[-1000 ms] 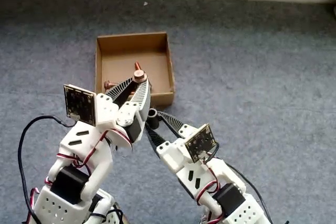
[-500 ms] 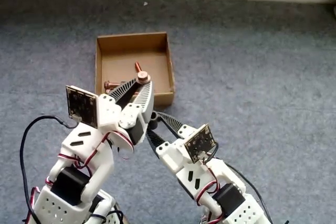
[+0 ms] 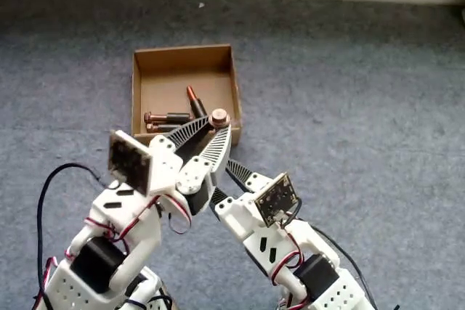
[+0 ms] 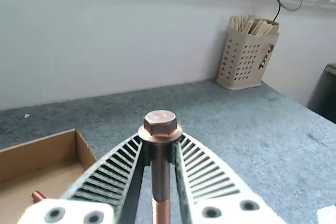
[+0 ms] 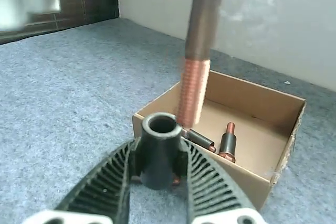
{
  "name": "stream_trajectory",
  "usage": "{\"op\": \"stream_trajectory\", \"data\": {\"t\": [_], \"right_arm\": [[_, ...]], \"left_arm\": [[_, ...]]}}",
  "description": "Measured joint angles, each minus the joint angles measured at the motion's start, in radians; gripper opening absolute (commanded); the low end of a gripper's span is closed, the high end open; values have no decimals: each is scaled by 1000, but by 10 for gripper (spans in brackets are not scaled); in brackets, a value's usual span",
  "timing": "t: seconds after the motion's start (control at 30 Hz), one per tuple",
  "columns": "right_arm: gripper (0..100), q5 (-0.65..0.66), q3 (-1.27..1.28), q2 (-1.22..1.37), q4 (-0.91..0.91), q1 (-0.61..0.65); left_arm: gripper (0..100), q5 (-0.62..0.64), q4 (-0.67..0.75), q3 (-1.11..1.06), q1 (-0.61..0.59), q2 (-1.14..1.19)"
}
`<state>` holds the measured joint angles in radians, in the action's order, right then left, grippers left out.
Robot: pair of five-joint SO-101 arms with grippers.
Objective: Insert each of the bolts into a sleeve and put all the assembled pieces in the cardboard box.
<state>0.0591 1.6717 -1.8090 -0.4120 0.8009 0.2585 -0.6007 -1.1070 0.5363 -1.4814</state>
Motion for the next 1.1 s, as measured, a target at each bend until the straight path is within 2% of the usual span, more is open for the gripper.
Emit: {"op": "stream_trajectory", "data": {"t": [0.27,0.5,0.67,0.9,1.1], "right_arm": [[5,0,0,0,0,-6],[5,0,0,0,0,-6],[5,0,0,3,-2,-9],[5,2,0,0,3,-8],[5,2,0,0,6,-9]], "left_arm": [[7,0,-58,0,0,-199],[7,-60,-58,-49,0,-204],[7,-69,-58,-121,0,-207],[7,-64,-60,-152,-80,-204],[9,-63,-60,-187,-81,-206]]}}
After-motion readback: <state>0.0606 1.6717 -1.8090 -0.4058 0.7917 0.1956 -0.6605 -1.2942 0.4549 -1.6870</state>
